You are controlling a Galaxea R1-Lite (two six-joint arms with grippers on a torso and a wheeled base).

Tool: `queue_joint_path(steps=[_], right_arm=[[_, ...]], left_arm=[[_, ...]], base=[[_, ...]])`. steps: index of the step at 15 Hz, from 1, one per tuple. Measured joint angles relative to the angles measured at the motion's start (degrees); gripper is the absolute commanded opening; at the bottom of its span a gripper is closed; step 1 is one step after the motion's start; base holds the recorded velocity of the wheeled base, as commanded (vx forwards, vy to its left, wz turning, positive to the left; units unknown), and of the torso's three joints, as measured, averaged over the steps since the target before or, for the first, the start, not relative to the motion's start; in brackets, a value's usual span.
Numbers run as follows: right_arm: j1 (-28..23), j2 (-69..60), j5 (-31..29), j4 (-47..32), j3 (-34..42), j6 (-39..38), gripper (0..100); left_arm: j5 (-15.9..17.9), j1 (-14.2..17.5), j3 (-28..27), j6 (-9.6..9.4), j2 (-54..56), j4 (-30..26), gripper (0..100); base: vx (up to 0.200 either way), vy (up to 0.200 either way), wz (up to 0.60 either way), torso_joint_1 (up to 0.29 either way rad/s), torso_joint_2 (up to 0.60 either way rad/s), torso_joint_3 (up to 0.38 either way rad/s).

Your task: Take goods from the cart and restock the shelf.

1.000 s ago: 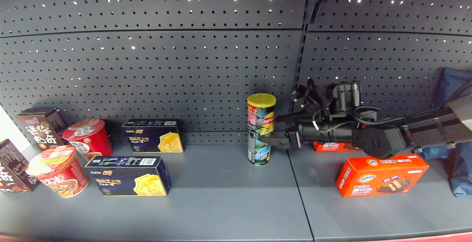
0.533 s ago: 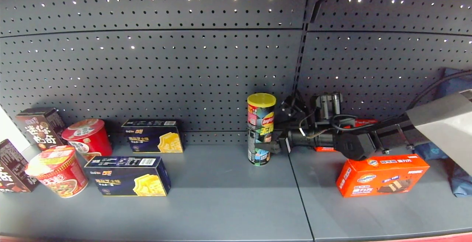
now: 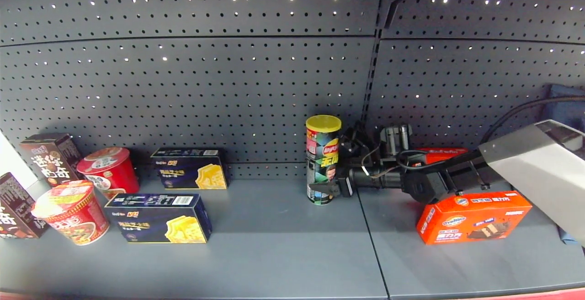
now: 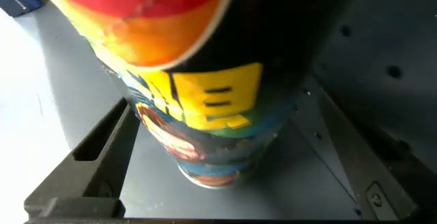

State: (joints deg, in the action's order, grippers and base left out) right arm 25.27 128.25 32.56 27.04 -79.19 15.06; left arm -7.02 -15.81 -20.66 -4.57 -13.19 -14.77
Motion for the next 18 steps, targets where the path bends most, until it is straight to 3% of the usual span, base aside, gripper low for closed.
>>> queue_joint_path(steps=[1,2,5,10,16,18], right_arm=[[0.20,0.32,0.01,0.02,-0.30,0.00,100],[0.50,0.72,0.69,0.46,-0.74,0.00,0],[1.43,1.41,0.91,1.50,-1.24,-0.04,0],[3.58,-2.34,-5.33,1.32,2.90,-1.71,0],[11.98,-17.71,-19.26,6.57,18.97,-8.55,0],[13.78,-23.17,-29.81,7.17,25.25,-9.12,0]], left_arm=[[0.00,0.00,0.05,0.00,0.07,0.02,0],[0.05,0.00,0.07,0.00,0.11,0.00,0],[0.10,0.00,0.11,0.00,0.18,0.00,0],[0.02,0.07,1.67,0.01,1.71,0.02,0],[0.02,0.16,3.06,0.01,4.60,0.00,0],[-0.11,0.22,3.15,0.00,4.82,-0.02,0]], base=[[0.000,0.000,0.00,0.000,0.00,0.000],[0.000,0.000,0.00,0.000,0.00,0.000],[0.000,0.000,0.00,0.000,0.00,0.000],[0.000,0.000,0.00,0.000,0.00,0.000],[0.000,0.000,0.00,0.000,0.00,0.000],[0.000,0.000,0.00,0.000,0.00,0.000]])
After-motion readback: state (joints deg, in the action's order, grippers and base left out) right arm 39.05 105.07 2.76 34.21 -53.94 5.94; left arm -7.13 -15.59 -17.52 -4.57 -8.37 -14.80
